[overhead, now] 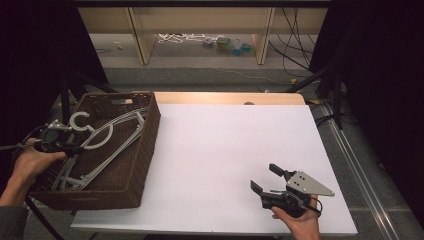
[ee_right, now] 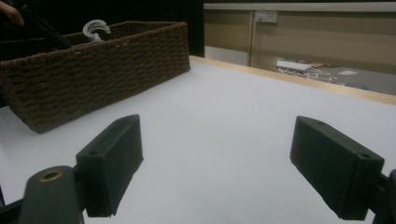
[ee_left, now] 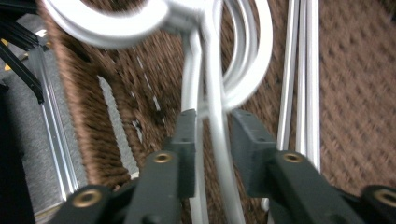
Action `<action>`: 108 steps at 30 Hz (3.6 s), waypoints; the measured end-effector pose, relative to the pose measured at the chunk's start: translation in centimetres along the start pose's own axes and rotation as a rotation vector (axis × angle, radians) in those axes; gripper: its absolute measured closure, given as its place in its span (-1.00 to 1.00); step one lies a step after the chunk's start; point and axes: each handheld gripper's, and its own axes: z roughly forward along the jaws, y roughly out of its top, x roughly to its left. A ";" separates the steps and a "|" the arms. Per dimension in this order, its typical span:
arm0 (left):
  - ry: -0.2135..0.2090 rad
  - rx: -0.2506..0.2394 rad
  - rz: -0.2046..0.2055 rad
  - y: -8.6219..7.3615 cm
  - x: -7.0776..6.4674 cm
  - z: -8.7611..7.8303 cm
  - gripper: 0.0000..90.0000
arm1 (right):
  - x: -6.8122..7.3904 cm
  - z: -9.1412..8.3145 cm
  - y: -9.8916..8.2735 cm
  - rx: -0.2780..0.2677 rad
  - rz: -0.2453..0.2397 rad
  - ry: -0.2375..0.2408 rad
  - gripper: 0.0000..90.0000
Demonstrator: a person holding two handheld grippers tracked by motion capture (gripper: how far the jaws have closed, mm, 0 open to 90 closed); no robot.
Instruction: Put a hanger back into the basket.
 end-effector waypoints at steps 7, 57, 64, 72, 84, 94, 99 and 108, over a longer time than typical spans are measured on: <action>0.004 -0.107 -0.026 0.7 -1.7 -1.5 -0.03 | 0.0 0.0 0.0 0.003 0.001 0.001 -0.60; -0.271 -0.619 -0.126 3.8 -15.7 -3.8 -0.65 | 0.1 0.0 0.0 0.001 0.000 -0.003 -0.61; -0.315 -0.640 -0.107 3.8 -17.5 -3.5 -0.65 | 0.1 -0.1 0.1 0.005 0.001 -0.011 -0.64; -0.353 -0.675 -0.087 3.8 -19.6 -3.3 -0.65 | 0.0 0.0 0.1 -0.031 0.000 -0.011 -0.65; -0.394 -0.696 -0.005 3.7 -23.7 -3.2 -0.65 | -0.3 -0.1 0.1 -0.027 -0.007 -0.002 -0.65; -0.397 -0.728 0.090 2.2 -24.8 -1.2 -0.65 | 0.2 0.1 0.0 -0.027 -0.006 0.008 -0.65; -0.415 -0.727 0.103 0.9 -25.2 -0.7 -0.65 | 0.3 0.0 0.1 -0.011 -0.002 0.012 -0.65; -0.397 -0.732 0.145 -1.4 -25.1 -0.1 -0.65 | 0.6 0.2 0.1 -0.037 -0.007 0.019 -0.65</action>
